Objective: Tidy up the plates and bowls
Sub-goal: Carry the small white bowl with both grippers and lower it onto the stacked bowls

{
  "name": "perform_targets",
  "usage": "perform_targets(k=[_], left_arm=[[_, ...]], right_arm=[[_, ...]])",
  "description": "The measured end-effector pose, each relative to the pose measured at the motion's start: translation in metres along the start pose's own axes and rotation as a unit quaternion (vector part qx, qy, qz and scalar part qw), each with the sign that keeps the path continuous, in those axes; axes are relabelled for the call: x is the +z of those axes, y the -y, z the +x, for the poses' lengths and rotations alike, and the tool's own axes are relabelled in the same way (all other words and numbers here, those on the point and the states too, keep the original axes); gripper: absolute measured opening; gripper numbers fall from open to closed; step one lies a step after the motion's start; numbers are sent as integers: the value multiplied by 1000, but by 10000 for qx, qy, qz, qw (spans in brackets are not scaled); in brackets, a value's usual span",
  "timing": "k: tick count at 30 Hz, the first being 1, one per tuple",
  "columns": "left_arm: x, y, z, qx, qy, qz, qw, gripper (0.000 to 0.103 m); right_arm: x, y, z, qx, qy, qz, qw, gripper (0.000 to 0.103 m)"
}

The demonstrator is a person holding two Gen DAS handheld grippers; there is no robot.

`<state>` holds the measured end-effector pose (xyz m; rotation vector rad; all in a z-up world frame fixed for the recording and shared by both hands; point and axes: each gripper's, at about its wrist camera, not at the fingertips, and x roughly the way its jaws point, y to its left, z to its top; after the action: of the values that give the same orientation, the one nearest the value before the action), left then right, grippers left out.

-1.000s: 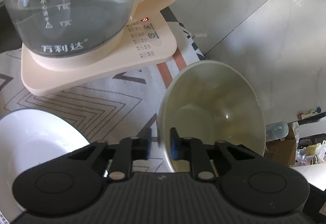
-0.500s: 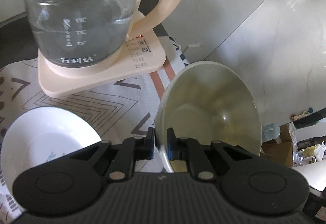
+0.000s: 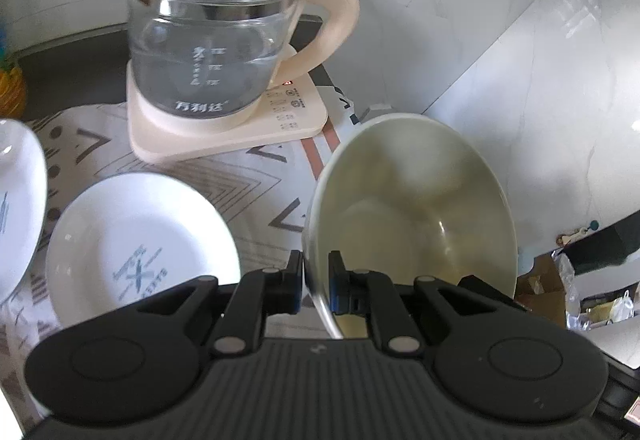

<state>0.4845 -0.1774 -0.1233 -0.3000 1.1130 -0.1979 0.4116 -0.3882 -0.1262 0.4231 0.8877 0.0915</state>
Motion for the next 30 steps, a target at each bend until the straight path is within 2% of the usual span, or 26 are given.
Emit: perform_targets(k=[10,30], left_arm=[[-27,-6,-36,97,134,-129,9998,11],[-81,-34,-89,375,211,-563,9975,12]], right_arm=[[-15,-15,-27,165,-27,-339,9993,15],[-48,-50,-47,489,-488,-1126,9912,15]])
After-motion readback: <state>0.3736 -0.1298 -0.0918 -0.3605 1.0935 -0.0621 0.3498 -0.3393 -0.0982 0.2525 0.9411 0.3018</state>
